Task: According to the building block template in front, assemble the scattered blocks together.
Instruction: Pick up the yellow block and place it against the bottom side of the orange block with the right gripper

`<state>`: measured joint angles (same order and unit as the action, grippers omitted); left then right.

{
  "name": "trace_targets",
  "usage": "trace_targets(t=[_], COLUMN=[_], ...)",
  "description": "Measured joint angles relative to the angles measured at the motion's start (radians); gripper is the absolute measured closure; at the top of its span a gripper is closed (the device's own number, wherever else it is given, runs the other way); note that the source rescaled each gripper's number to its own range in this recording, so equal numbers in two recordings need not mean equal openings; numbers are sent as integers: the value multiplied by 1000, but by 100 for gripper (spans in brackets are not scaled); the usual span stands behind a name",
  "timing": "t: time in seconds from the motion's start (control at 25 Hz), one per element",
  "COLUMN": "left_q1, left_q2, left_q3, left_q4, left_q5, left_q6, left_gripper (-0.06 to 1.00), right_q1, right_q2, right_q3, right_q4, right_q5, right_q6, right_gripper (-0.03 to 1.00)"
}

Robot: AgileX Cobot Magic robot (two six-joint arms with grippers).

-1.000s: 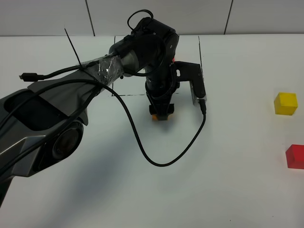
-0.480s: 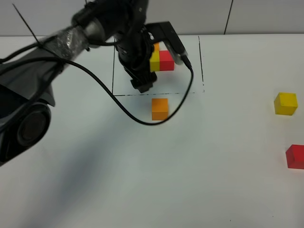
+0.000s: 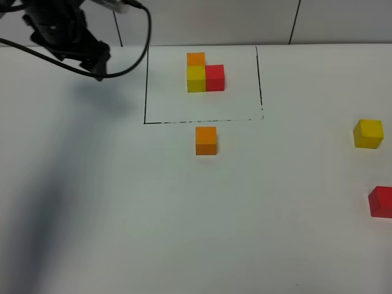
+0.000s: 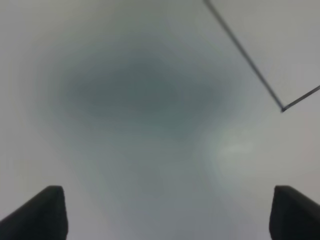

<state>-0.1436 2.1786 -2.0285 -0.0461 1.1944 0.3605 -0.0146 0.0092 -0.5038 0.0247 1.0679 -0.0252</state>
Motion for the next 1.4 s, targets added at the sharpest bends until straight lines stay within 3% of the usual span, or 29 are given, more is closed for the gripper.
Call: trace_targets(t=[0.2,0.36,0.56,0.8,1.12,1.4], left_q1=[183,260,261,261,256,188], left_q2=[-177,-382,-661,-944,-1298,-1555], left_q3=[229,439,655,839,1054,1201], left_q4=[-1,14,46,46,46,46], left_q5=[-19,-135,-244,-193,-178,-177], left_q6=[-65,-89,-123,-216,-253,-276], left_gripper=[-3,-3,-3,-3,1,15], right_q1=[0,0,0,0,0,0], right_q2=[0,0,0,0,0,0], right_q3=[0,0,0,0,0,0], right_q4=[0,0,0,0,0,0], right_q5=[0,0,0,0,0,0], right_q6=[0,0,0,4,5,6], right_gripper=[24,24,24,24,24,24])
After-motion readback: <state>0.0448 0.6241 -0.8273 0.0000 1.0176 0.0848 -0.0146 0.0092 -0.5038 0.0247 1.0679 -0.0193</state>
